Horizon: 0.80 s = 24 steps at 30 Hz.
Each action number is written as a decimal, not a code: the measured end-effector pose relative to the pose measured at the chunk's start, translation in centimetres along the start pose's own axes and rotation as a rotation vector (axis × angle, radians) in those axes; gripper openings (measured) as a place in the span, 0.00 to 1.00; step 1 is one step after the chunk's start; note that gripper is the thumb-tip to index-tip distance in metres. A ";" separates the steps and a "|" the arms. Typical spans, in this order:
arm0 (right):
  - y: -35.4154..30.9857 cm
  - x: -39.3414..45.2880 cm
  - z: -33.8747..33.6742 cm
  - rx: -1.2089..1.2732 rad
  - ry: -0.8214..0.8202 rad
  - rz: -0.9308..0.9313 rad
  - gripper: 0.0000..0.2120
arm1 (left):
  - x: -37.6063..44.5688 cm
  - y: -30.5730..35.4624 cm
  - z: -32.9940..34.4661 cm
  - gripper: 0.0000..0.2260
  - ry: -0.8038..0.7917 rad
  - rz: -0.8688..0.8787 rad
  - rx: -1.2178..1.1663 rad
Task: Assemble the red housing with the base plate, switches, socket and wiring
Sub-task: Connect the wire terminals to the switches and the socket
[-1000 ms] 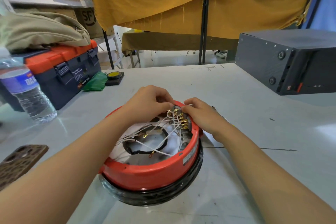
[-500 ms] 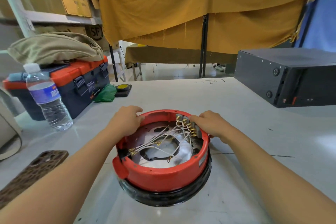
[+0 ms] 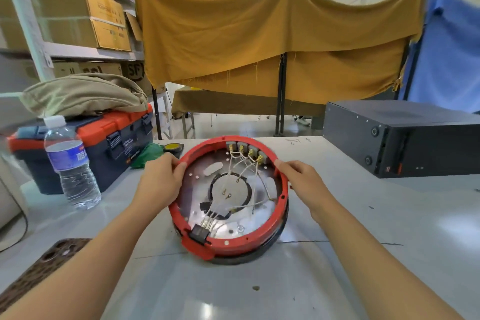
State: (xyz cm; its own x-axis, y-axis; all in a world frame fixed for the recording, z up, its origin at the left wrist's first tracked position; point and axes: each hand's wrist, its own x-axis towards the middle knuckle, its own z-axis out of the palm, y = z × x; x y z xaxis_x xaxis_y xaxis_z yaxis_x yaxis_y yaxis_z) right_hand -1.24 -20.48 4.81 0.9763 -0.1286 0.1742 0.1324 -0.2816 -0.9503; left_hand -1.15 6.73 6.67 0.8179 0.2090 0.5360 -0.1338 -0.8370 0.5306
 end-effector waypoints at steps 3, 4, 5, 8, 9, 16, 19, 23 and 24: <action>-0.9 -0.2 -0.4 -0.055 0.056 -0.008 0.17 | 0.0 0.8 -0.5 0.06 0.087 -0.027 -0.089; -1.2 -0.2 -0.5 -0.062 0.048 -0.007 0.20 | 0.0 1.0 -0.6 0.06 0.090 -0.024 -0.111; -1.7 -0.2 -0.5 -0.062 0.039 0.000 0.24 | -0.1 1.2 -0.7 0.05 0.086 -0.017 -0.132; -2.8 -0.1 -0.5 -0.039 0.021 0.025 0.31 | -0.5 1.6 -0.8 0.05 0.073 -0.002 -0.201; -3.1 -0.2 -0.5 -0.028 0.016 0.025 0.30 | -0.6 1.9 -0.9 0.04 0.081 0.002 -0.231; -3.4 -0.1 -0.6 0.114 0.090 0.065 0.28 | -0.6 2.5 -0.8 0.07 0.002 -0.122 -0.583; -2.8 -0.3 -0.5 0.156 0.125 0.081 0.29 | -1.1 1.9 0.0 0.12 -0.073 -0.178 -0.649; -1.9 -0.6 -0.4 0.159 0.175 0.109 0.25 | -2.1 1.7 1.3 0.14 -0.103 -0.242 -0.660; -1.6 -0.8 -0.3 0.163 0.185 0.108 0.23 | -2.4 1.6 1.6 0.15 -0.112 -0.264 -0.658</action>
State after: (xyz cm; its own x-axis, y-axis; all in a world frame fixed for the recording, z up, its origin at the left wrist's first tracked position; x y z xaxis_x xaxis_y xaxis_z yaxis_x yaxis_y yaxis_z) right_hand -2.24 -20.19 6.31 0.9404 -0.3253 0.0991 0.0692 -0.1021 -0.9924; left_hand -2.46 4.08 5.23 0.9174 0.2794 0.2833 -0.2045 -0.2797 0.9381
